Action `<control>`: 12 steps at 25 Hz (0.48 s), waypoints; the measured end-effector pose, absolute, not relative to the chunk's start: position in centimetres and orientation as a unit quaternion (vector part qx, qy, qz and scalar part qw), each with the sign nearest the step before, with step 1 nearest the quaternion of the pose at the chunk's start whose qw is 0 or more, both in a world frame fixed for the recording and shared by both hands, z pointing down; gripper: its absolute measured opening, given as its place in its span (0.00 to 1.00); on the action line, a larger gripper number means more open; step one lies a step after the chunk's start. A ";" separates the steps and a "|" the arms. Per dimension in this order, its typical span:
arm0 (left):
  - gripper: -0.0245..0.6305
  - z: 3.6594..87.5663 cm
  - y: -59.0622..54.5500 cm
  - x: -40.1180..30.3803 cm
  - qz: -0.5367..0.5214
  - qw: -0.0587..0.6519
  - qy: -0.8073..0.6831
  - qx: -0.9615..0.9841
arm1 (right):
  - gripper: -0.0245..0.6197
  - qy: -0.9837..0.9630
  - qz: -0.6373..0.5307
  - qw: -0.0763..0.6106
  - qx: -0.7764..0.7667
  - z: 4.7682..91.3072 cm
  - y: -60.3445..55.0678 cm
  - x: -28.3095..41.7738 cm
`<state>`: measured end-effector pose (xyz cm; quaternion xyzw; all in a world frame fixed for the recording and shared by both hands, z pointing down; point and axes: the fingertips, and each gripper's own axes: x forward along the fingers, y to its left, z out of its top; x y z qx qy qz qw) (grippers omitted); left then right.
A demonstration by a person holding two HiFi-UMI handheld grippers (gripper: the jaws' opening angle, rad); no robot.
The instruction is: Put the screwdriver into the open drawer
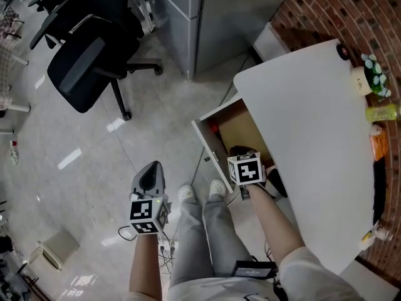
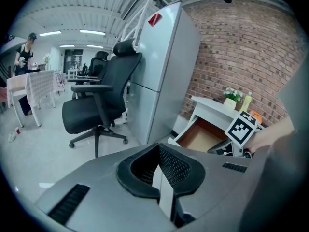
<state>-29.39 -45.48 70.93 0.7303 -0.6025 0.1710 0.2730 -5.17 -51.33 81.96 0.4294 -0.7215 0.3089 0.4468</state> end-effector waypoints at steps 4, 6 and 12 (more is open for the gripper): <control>0.05 68.5 -45.5 -28.6 0.165 0.268 -0.600 0.736 | 0.08 -0.740 0.285 0.442 0.420 78.2 -50.3 -5.3; 0.05 67.1 -45.4 -28.6 0.160 0.265 -0.602 0.736 | 0.08 -0.749 0.265 0.439 0.419 76.3 -50.1 -5.2; 0.05 62.7 -45.3 -28.6 0.148 0.249 -0.609 0.739 | 0.08 -0.775 0.233 0.420 0.411 70.3 -49.2 -5.0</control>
